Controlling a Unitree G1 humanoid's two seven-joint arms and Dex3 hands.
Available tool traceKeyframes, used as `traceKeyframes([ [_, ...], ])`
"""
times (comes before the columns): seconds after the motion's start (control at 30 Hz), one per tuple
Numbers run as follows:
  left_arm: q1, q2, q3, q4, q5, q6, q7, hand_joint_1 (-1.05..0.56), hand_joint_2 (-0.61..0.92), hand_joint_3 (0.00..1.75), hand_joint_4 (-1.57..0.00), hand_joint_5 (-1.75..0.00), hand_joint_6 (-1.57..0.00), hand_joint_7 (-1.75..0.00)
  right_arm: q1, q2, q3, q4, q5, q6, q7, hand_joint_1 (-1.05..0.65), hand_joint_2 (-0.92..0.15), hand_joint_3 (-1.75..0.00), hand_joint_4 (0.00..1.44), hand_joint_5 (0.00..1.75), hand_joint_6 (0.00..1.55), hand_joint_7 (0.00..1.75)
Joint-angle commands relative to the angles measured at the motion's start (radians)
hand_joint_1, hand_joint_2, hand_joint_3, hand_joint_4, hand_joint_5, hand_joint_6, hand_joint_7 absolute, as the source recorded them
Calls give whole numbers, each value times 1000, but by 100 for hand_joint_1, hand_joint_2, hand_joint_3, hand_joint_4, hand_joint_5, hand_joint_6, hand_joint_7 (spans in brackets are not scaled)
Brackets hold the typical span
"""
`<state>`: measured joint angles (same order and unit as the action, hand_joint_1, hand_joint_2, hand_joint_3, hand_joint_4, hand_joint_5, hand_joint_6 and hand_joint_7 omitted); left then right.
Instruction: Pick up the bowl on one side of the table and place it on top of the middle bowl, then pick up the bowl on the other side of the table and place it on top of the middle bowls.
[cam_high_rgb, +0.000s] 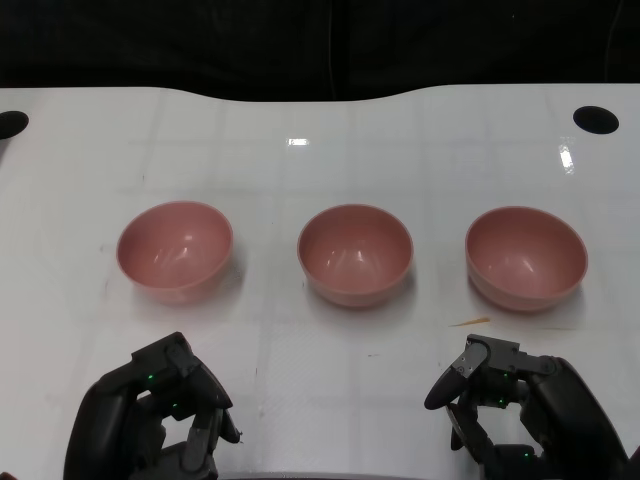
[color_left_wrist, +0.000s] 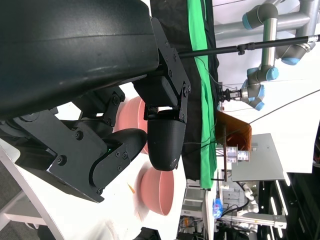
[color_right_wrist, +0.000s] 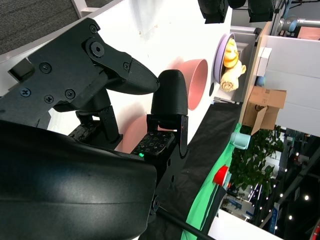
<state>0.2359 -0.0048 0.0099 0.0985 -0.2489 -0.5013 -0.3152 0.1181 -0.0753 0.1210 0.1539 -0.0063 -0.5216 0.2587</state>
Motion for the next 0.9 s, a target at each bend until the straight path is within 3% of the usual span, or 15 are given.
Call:
traceKeyframes([
  [0.03,6,3,6,-6,-8,-3,-6,-5,43,127,-84,-158,-82,-138,2,-14,-11,-13,1,-4,-8,-20,-49,-111,83,147,81,118],
  [0.73,10,5,6,-17,2,2,3,-6,42,127,-86,-157,-82,-140,0,-14,-10,-18,7,7,1,-20,-49,-110,82,148,80,119],
  [0.9,10,4,7,-16,-3,-2,-2,-6,43,126,-86,-157,-83,-139,6,-11,-13,-56,29,61,4,-18,-54,-99,77,137,81,98],
])
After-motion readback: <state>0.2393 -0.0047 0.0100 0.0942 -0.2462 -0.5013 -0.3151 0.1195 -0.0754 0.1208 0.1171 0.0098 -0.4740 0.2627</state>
